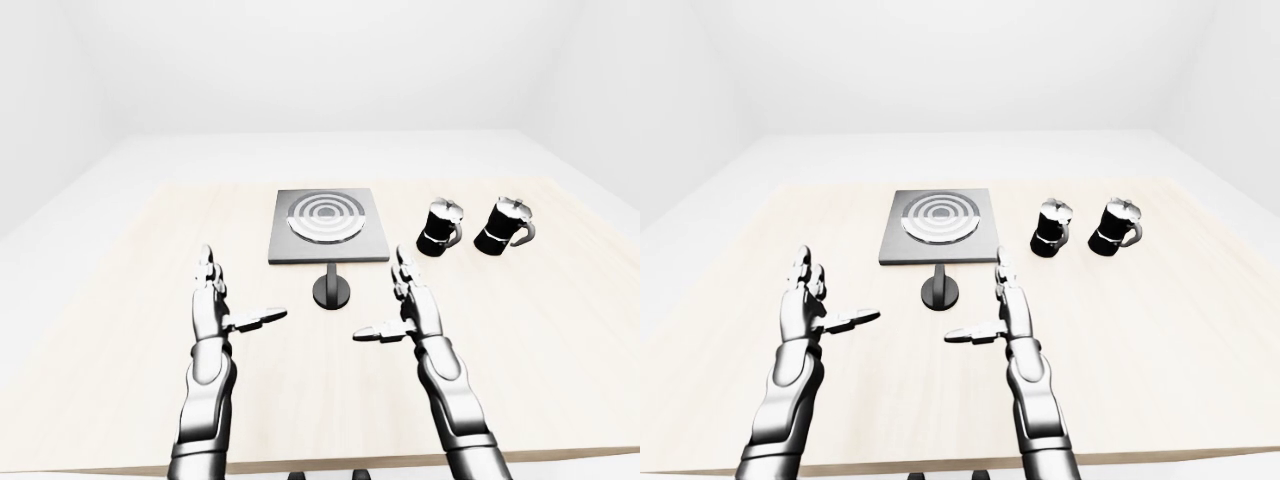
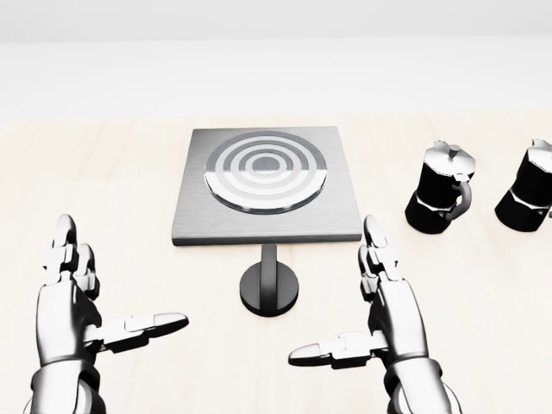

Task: Turn off the stove.

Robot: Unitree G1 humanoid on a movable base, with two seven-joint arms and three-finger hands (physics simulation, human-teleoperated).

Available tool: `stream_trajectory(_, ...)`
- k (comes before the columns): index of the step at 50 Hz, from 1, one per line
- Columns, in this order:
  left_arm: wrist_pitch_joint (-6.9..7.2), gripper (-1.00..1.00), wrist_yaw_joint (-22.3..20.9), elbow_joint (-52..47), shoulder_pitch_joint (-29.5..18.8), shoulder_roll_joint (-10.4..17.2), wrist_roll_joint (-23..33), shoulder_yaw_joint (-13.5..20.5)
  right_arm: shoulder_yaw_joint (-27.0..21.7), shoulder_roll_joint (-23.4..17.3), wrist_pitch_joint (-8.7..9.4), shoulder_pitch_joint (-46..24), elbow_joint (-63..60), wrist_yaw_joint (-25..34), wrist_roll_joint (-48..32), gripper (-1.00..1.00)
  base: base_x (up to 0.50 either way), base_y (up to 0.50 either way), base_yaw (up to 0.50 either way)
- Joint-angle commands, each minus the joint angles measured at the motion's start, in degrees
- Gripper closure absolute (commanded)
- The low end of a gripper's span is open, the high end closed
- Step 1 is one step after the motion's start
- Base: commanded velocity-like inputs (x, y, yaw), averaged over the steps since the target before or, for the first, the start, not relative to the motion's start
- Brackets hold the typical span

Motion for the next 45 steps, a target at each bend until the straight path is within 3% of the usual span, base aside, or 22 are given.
stream_trajectory(1,0.98,-1.00,5.9,-1.1,-1.2,0.8,-2.9,2.7,0.6,0.3,-0.25,-0.6,1.1,0.3,-0.3,-1.00,0.00,0.00,0.00)
stream_trajectory(5,3.00,-1.00,8.6,-1.7,-1.8,1.4,-4.8,4.8,0.8,0.4,-0.34,-1.3,1.9,0.5,-0.4,-1.00,0.00,0.00,0.00)
stream_trajectory(7,3.07,-1.00,8.7,-2.0,-1.7,1.8,-5.1,4.7,0.9,0.4,-0.08,-1.3,1.6,0.5,-0.5,-1.00,0.00,0.00,0.00)
stream_trajectory(9,2.88,-1.00,9.5,-3.4,-0.7,1.9,-4.7,5.1,1.0,0.4,0.25,-1.4,1.2,0.6,-0.5,-1.00,0.00,0.00,0.00)
stream_trajectory(10,1.82,-1.00,10.6,-3.3,-0.6,1.8,-4.4,5.7,1.0,0.4,0.34,-1.5,1.1,0.6,-0.5,-1.00,0.00,0.00,0.00)
stream_trajectory(11,1.69,-1.00,11.4,-4.2,-0.1,1.8,-4.4,6.1,1.1,0.5,0.45,-1.5,1.0,0.6,-0.5,-1.00,0.00,0.00,0.00)
stream_trajectory(16,-2.69,-1.00,12.6,-5.5,2.1,1.7,-3.4,7.4,1.3,0.6,0.48,-1.8,1.1,0.7,-0.7,-1.00,0.00,0.00,0.00)
stream_trajectory(22,-1.71,-1.00,12.6,-8.1,3.3,1.9,-4.3,8.9,1.7,1.0,-0.47,-3.0,3.6,0.7,-0.7,-1.00,0.00,0.00,0.00)
stream_trajectory(26,-3.76,-1.00,13.2,-7.9,3.8,1.7,-3.0,9.2,2.1,1.2,-0.04,-3.8,4.0,0.9,-1.0,-1.00,0.00,0.00,0.00)
stream_trajectory(27,-2.69,-1.00,12.8,-8.8,4.2,1.7,-3.9,9.5,2.2,1.3,-0.24,-4.1,4.5,0.9,-1.1,-1.00,0.00,0.00,0.00)
stream_trajectory(29,-2.83,-1.00,13.1,-8.7,4.2,1.8,-4.0,10.2,2.2,1.4,-0.50,-4.6,5.3,0.9,-1.2,-1.00,0.00,0.00,0.00)
stream_trajectory(30,-3.67,-1.00,13.7,-7.1,3.6,1.9,-4.3,10.9,2.3,1.5,-0.34,-4.7,5.3,1.1,-1.2,-1.00,0.00,0.00,0.00)
stream_trajectory(31,-2.73,-1.00,13.8,-7.7,3.7,2.1,-5.1,11.2,2.3,1.5,-0.66,-5.1,6.0,1.0,-1.2,-1.00,0.00,0.00,0.00)
stream_trajectory(37,-2.21,-1.00,14.3,-7.7,3.9,2.8,-6.3,12.7,2.5,1.9,-1.32,-6.7,8.6,1.0,-1.4,-1.00,0.00,0.00,0.00)
stream_trajectory(45,-2.85,-1.00,13.9,-6.7,4.1,3.2,-6.6,13.8,3.0,2.6,-3.24,-8.6,12.9,1.2,-1.8,-1.00,0.00,0.00,0.00)
